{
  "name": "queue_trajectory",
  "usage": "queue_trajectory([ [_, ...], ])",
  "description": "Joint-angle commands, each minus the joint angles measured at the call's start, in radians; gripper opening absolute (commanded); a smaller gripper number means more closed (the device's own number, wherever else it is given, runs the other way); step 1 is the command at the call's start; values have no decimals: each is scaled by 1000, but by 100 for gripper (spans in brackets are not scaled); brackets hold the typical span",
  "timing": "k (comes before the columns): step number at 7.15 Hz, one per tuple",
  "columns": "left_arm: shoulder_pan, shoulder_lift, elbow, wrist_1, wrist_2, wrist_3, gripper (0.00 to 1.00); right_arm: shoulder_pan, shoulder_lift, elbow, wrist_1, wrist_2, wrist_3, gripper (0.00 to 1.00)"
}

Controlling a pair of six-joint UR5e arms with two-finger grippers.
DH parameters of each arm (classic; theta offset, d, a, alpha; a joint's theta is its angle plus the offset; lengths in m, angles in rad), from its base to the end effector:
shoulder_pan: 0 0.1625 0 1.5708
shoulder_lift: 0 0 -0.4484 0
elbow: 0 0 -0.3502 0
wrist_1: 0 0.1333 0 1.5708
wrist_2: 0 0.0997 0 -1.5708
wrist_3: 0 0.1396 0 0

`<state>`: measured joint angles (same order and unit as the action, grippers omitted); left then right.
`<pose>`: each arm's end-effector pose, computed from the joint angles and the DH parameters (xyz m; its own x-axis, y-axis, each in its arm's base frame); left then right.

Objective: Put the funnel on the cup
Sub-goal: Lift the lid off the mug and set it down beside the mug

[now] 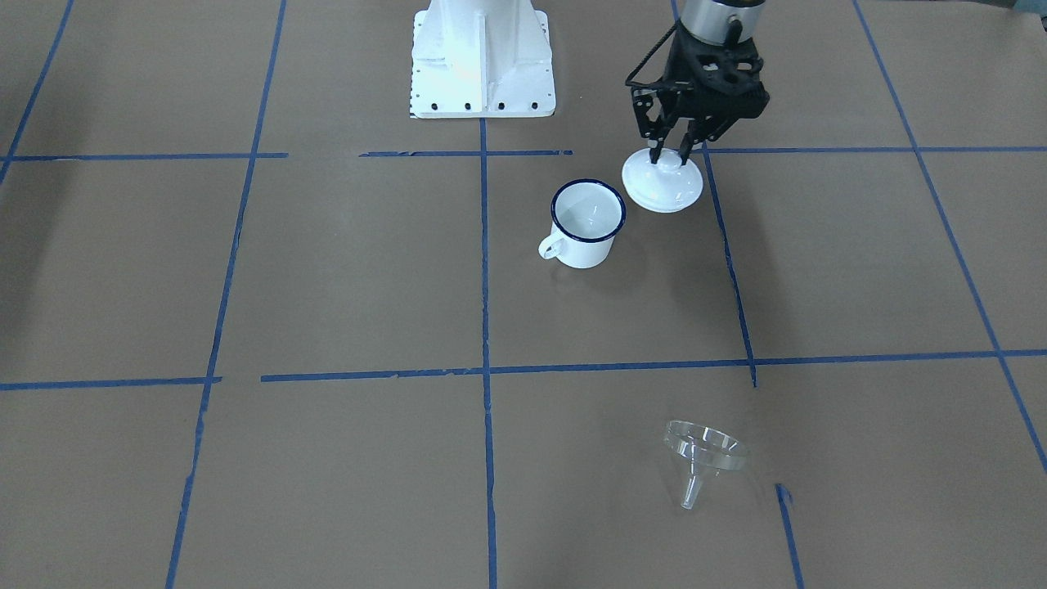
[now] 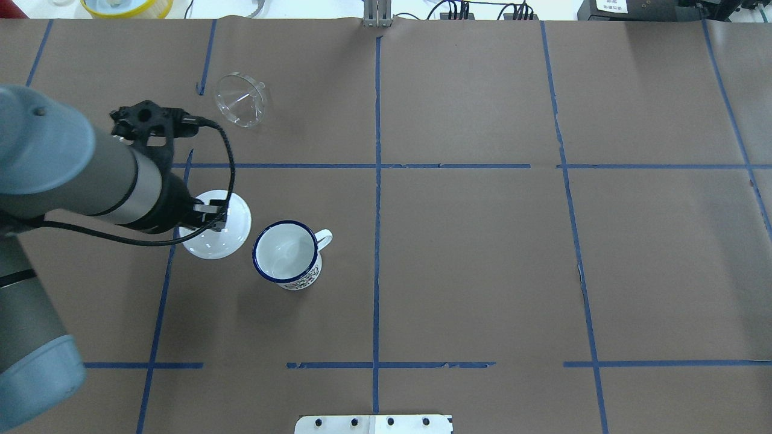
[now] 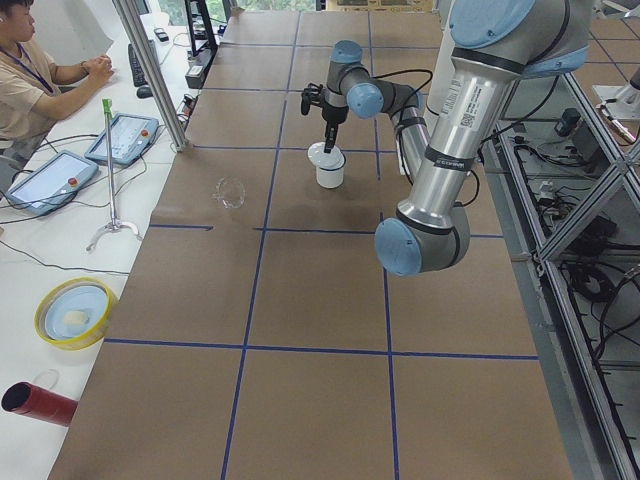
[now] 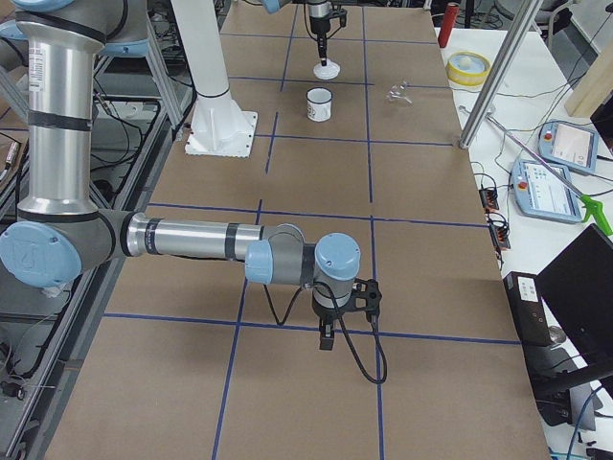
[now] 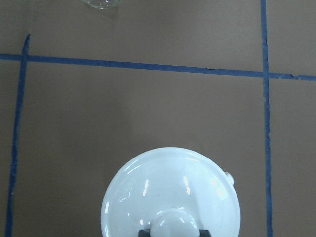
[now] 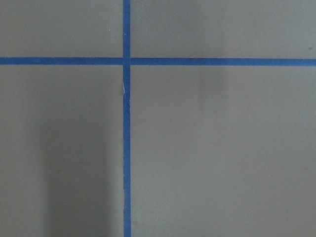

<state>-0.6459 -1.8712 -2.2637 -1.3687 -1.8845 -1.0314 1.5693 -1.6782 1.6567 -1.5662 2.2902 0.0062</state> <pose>0.3357 -0.3660 0.3198 0.6857 0.0949 -0.7216 0.0525 0.9824 0.1792 0.0407 -0.4000 0.7225 0.7522 0.0162 0.6587 -0.0032 0.9998 -0.0210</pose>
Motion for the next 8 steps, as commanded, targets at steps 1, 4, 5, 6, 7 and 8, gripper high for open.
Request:
queue_trajectory([
  [1,-8,211,68,-280,1,67,0,0,0,0,0,0,0,100],
  [4,9,175,359,-553,-1,65,0,0,0,0,0,0,0,100],
  [5,14,173,374,-553,-1,68,0,0,0,0,0,0,0,100],
  [6,18,173,372,-552,-1,68,0,0,0,0,0,0,0,100],
  [7,23,172,372,-552,-1,68,0,0,0,0,0,0,0,100],
  [8,25,172,374,-552,-1,67,0,0,0,0,0,0,0,100],
])
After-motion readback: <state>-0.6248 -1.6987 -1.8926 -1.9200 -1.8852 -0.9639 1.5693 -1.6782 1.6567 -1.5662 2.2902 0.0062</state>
